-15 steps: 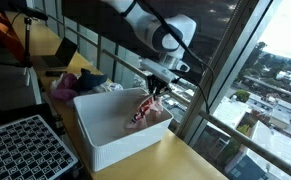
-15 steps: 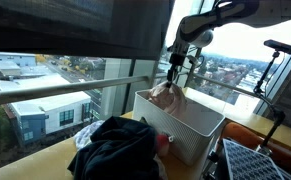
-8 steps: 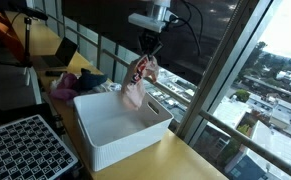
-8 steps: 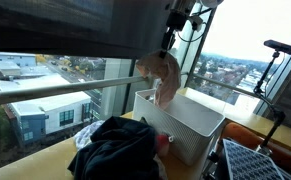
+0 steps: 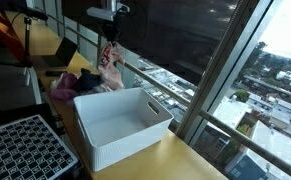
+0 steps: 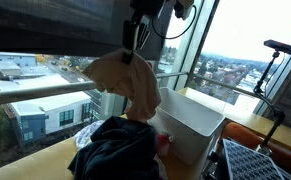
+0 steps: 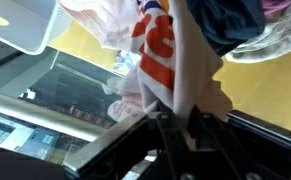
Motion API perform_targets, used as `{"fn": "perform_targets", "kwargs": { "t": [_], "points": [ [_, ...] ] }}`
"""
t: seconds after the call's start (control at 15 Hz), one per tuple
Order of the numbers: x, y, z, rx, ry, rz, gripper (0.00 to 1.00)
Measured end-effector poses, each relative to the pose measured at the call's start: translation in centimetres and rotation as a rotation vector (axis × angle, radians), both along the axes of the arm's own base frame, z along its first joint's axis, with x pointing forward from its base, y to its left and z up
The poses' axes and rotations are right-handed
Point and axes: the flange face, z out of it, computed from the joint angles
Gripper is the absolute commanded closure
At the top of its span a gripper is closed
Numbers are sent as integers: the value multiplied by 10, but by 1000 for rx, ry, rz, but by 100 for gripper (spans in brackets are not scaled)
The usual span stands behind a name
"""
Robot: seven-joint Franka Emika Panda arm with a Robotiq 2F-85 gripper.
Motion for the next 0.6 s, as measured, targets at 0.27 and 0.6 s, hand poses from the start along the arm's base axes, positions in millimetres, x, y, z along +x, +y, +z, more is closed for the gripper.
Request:
{"fn": "perform_targets", "kwargs": {
  "t": [0.27,0.6],
  "points": [
    [-66,98,-28,-43,7,63,95],
    [-101,123,-65,-97,28,72,49]
  ]
}}
